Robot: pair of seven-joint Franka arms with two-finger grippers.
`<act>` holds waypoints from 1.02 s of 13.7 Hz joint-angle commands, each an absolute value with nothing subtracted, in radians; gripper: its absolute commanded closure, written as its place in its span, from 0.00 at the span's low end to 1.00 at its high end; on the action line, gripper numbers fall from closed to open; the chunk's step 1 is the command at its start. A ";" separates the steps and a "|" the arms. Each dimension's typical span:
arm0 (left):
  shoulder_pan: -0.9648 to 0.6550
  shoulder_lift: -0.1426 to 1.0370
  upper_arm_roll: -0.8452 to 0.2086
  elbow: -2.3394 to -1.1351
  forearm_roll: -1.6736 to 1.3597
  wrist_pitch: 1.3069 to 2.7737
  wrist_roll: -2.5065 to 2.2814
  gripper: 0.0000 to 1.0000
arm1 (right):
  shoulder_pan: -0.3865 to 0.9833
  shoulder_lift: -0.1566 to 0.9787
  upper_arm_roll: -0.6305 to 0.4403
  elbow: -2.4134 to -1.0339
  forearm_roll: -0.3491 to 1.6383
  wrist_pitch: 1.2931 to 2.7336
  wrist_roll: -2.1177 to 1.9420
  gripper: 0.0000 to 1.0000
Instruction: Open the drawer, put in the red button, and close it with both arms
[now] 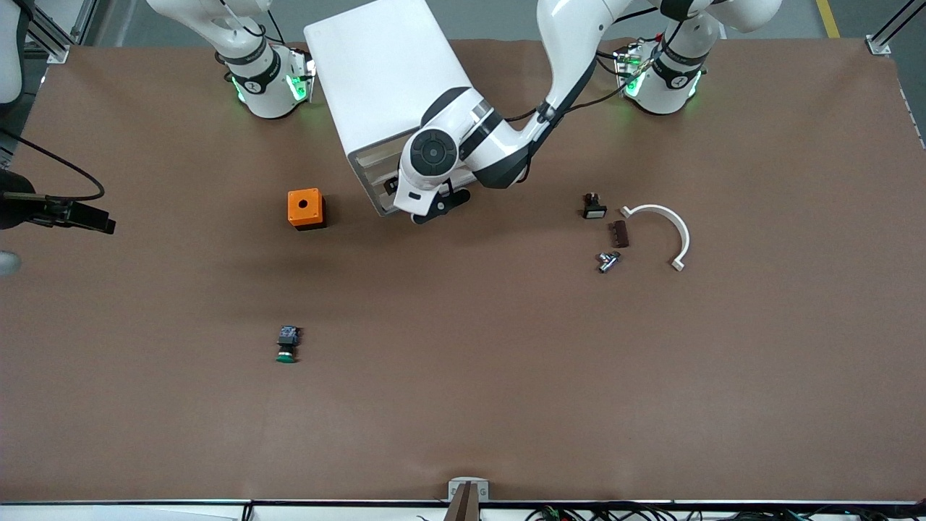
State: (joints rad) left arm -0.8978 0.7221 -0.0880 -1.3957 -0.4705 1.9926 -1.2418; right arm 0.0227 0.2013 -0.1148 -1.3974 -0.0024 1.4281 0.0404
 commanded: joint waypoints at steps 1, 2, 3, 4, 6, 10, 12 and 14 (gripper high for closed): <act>-0.900 0.699 -0.095 -1.431 -0.517 1.996 -1.253 0.01 | -0.003 0.199 -0.100 -1.382 -0.012 1.414 0.034 0.00; -0.899 0.699 -0.095 -1.433 -0.522 1.996 -1.252 0.01 | 0.001 0.198 -0.098 -1.382 -0.018 1.417 0.037 0.00; -0.899 0.699 -0.095 -1.434 -0.523 1.996 -1.252 0.01 | 0.000 0.198 -0.098 -1.382 -0.015 1.419 0.034 0.00; -0.897 0.698 -0.095 -1.433 -0.523 1.996 -1.250 0.01 | 0.002 0.195 -0.097 -1.384 -0.014 1.419 0.034 0.00; -0.885 0.686 -0.094 -1.431 -0.523 1.996 -1.253 0.01 | -0.003 0.190 -0.097 -1.387 0.000 1.413 0.035 0.00; -0.827 0.629 -0.081 -1.424 -0.505 1.996 -1.249 0.01 | -0.026 0.177 -0.100 -1.390 0.027 1.361 0.032 0.00; -0.778 0.569 -0.080 -1.424 -0.462 1.994 -1.244 0.01 | -0.032 0.157 -0.100 -1.393 0.037 1.361 0.031 0.00; -0.709 0.494 -0.081 -1.414 -0.421 1.913 -1.221 0.01 | -0.031 0.141 -0.100 -1.393 0.037 1.368 0.029 0.00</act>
State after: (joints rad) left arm -0.7629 0.5891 -0.0794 -1.3886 -0.4597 1.9810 -1.2386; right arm -0.0151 0.1731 -0.1129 -1.3901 0.0218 1.3762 0.0397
